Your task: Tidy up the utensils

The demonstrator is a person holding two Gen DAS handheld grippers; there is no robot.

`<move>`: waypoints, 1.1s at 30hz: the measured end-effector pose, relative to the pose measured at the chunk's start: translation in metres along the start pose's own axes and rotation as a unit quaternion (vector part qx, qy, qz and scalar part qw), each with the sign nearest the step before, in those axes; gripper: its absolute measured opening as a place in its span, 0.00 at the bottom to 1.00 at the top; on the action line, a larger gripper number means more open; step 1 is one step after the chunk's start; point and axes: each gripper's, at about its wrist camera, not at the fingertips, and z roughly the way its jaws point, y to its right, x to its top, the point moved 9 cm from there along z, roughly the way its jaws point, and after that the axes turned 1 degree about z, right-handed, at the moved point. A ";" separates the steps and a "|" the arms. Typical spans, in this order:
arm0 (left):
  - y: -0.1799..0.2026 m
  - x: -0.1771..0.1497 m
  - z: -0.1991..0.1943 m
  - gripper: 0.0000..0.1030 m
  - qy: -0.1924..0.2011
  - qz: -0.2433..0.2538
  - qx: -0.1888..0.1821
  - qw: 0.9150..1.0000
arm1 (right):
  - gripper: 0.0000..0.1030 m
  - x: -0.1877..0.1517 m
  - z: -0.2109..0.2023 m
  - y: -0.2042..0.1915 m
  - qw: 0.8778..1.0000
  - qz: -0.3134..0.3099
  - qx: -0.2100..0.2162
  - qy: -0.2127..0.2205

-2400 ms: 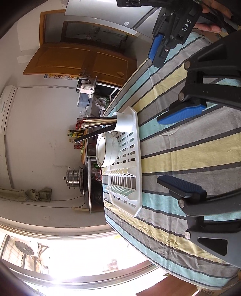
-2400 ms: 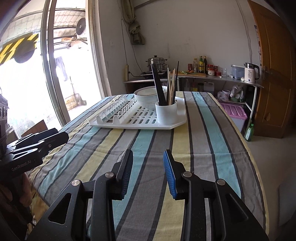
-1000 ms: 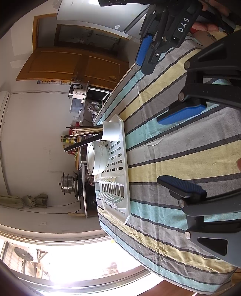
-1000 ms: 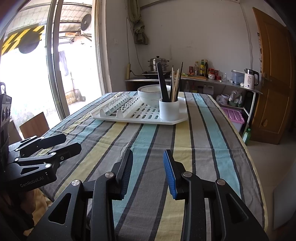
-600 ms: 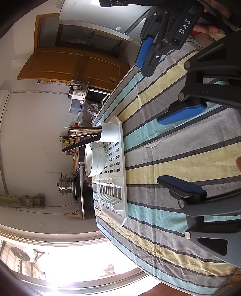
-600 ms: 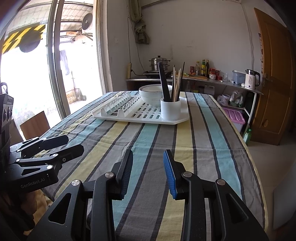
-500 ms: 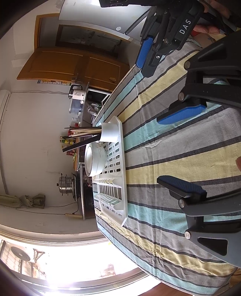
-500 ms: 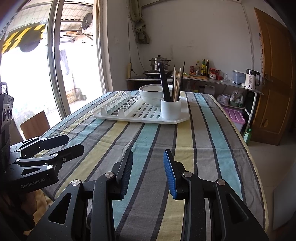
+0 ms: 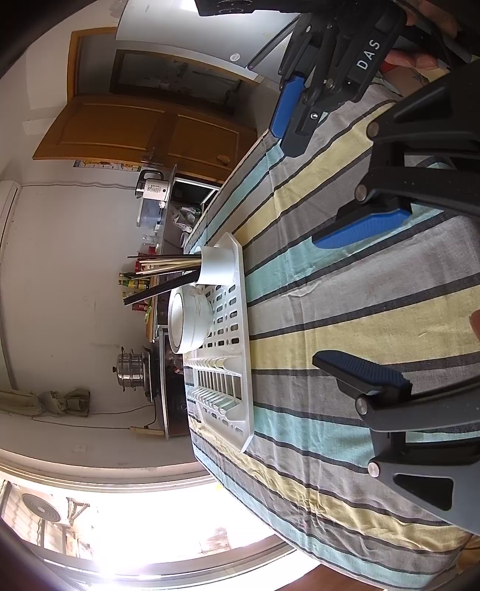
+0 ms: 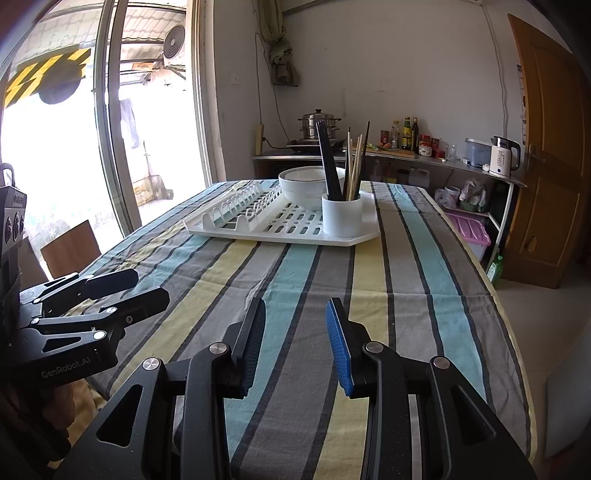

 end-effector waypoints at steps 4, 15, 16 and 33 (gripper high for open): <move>0.001 0.000 0.000 0.55 -0.001 0.001 0.002 1.000 | 0.34 -0.001 0.000 0.001 1.000 0.001 0.000 -0.002; 0.000 -0.001 0.001 0.55 -0.002 -0.001 0.001 1.000 | 0.34 0.000 -0.002 0.001 1.000 0.000 0.000 0.000; 0.000 -0.001 0.001 0.55 -0.002 -0.001 0.001 1.000 | 0.34 -0.001 -0.002 0.001 1.000 -0.001 0.000 0.000; -0.004 -0.004 0.002 0.55 0.002 -0.006 0.010 1.000 | 0.34 -0.001 -0.003 -0.001 1.000 -0.002 0.002 -0.001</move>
